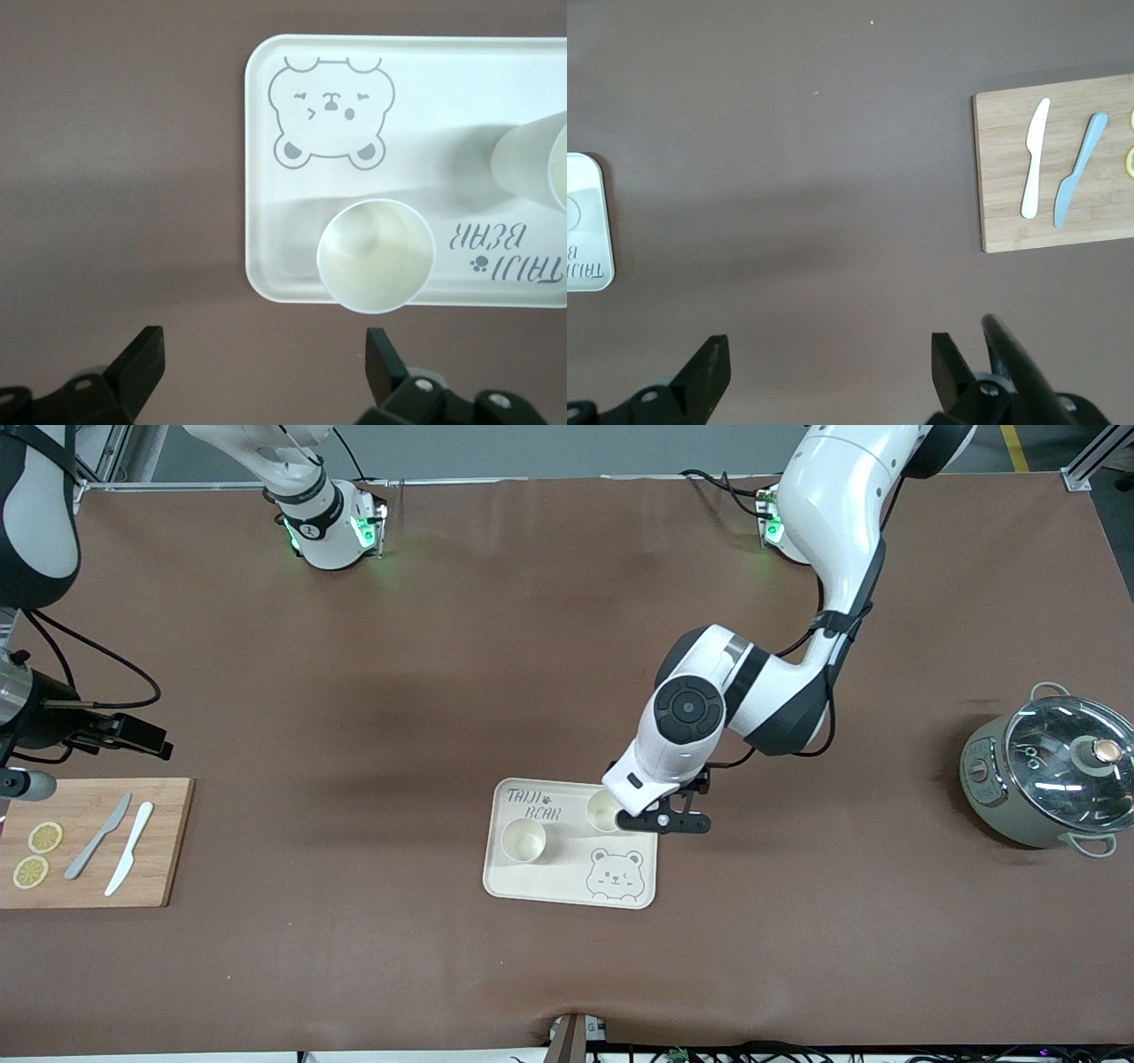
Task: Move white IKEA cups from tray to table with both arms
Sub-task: 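Lower the left gripper around a white paper cup and close it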
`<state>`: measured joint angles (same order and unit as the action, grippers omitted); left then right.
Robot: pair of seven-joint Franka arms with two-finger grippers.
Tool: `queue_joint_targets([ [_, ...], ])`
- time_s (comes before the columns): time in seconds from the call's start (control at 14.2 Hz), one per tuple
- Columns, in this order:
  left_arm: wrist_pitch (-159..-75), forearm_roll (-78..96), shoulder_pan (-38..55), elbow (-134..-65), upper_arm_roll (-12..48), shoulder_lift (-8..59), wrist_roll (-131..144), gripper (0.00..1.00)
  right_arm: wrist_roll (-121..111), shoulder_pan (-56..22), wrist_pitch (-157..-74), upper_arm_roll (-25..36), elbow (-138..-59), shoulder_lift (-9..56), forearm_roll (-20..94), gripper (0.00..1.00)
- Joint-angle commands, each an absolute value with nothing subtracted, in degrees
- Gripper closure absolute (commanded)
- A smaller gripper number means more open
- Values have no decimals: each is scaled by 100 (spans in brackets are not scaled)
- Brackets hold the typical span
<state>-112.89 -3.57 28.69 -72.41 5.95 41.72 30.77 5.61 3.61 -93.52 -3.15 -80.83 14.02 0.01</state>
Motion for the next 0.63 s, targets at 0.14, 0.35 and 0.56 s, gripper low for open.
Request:
queue_joint_targets([
  [0.14,-11627,-378,2944,-7102,571,4385,3234,0,720,299,-9351,-299,-8139,1389,-526,0],
  [0.35,-12048,-404,2944,-7102,571,4596,3182,0,651,281,-9308,-299,-8104,1380,-562,0],
  [0.56,-12444,-413,2944,-7102,554,4781,3199,0,659,255,-9238,-308,-8112,1371,-580,0],
])
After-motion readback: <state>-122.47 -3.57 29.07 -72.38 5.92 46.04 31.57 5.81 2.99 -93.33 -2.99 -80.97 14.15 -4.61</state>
